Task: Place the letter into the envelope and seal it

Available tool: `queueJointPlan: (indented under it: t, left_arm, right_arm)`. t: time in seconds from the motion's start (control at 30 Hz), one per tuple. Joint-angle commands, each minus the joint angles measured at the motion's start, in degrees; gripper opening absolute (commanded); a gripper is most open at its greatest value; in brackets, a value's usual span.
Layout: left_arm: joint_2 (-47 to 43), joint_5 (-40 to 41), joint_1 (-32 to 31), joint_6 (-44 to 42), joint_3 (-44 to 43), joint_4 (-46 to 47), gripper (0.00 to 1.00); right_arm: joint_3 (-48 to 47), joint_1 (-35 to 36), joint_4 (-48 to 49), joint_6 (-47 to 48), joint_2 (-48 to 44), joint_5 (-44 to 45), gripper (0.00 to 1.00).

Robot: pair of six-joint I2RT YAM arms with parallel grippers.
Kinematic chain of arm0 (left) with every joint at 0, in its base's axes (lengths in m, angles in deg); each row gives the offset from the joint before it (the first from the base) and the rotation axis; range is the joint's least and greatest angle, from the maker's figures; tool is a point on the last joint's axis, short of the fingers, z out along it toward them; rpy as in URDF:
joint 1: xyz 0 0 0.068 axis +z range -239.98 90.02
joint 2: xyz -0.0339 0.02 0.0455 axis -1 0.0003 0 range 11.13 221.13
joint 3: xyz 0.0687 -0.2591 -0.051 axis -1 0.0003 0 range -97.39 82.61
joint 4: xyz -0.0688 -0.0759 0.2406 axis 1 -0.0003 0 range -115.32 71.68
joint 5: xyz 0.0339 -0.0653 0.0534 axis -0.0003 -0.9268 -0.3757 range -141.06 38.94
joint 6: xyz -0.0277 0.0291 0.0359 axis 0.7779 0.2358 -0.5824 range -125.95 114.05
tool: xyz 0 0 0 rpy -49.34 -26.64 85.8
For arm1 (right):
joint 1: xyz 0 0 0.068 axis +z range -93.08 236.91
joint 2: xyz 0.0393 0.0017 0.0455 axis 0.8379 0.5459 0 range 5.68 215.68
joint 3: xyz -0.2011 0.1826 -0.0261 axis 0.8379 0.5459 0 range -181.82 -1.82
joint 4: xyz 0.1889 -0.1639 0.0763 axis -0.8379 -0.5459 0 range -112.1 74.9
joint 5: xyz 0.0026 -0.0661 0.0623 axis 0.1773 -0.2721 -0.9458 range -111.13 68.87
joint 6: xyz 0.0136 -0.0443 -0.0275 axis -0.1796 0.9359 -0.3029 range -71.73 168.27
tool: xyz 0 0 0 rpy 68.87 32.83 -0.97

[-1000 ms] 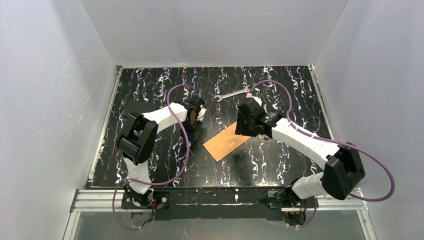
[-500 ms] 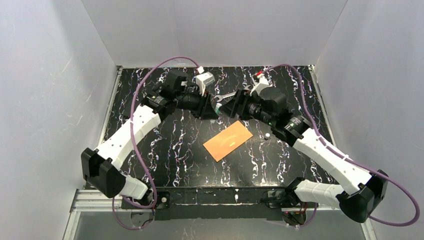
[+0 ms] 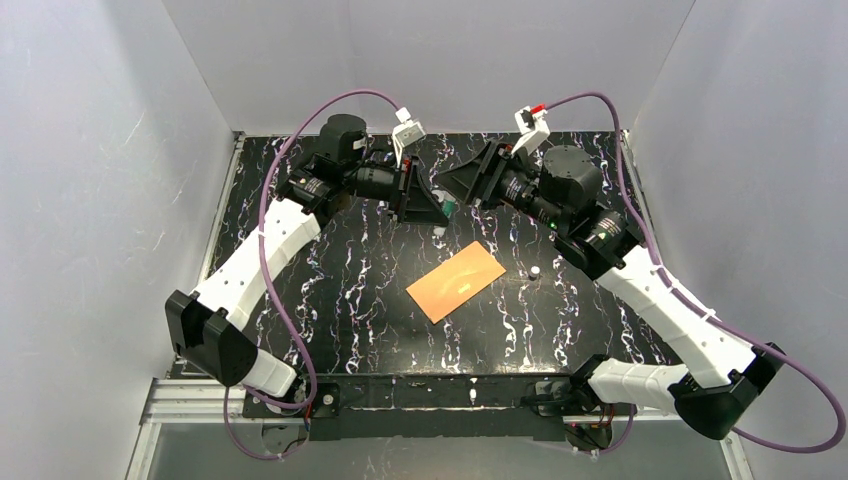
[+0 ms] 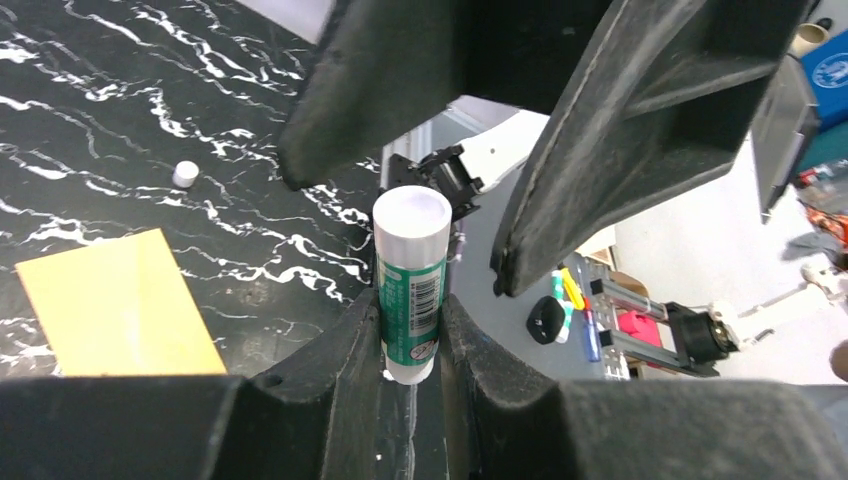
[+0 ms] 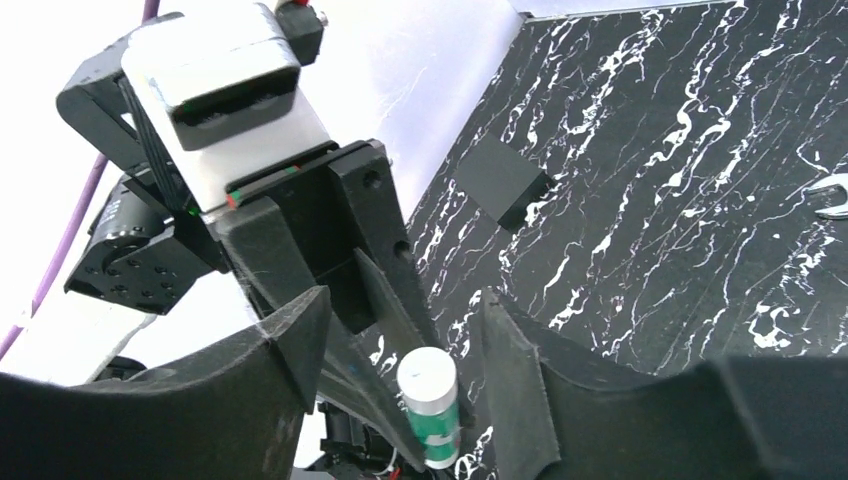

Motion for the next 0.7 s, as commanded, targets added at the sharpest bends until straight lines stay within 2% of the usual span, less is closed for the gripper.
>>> queueJointPlan:
  t: [0.0, 0.1, 0.3, 0.5, 0.57, 0.67]
  left_arm:
    - [-2.7, -6.7, 0.7, 4.1, 0.3, 4.4, 0.00]
    - [-3.3, -7.4, 0.7, 4.8, 0.9, 5.1, 0.00]
    - [-4.1, -8.4, 1.4, 8.3, 2.2, 9.6, 0.00]
    - [-4.6, -9.2, 1.4, 11.5, 3.3, 13.8, 0.00]
    - [-4.8, -9.5, 1.3, 11.5, 3.4, 13.8, 0.00]
    - [-5.1, -10.2, 1.3, 11.6, 3.5, 13.7, 0.00]
  right_arm:
    - [-1.6, -0.1, -0.4, 1.2, -2.6, -0.5, 0.68]
    - [-1.4, -0.1, -1.1, 1.8, -3.2, -1.4, 0.70]
    - [-2.2, -0.1, -0.4, 3.0, -2.1, -9.9, 0.52]
    - [-3.7, -0.1, -3.8, 5.4, -1.8, -12.6, 0.59]
    - [-3.4, -0.1, -4.3, 5.5, -2.2, -11.8, 0.55]
    - [-2.3, -0.1, -3.0, 5.1, -2.7, -11.5, 0.43]
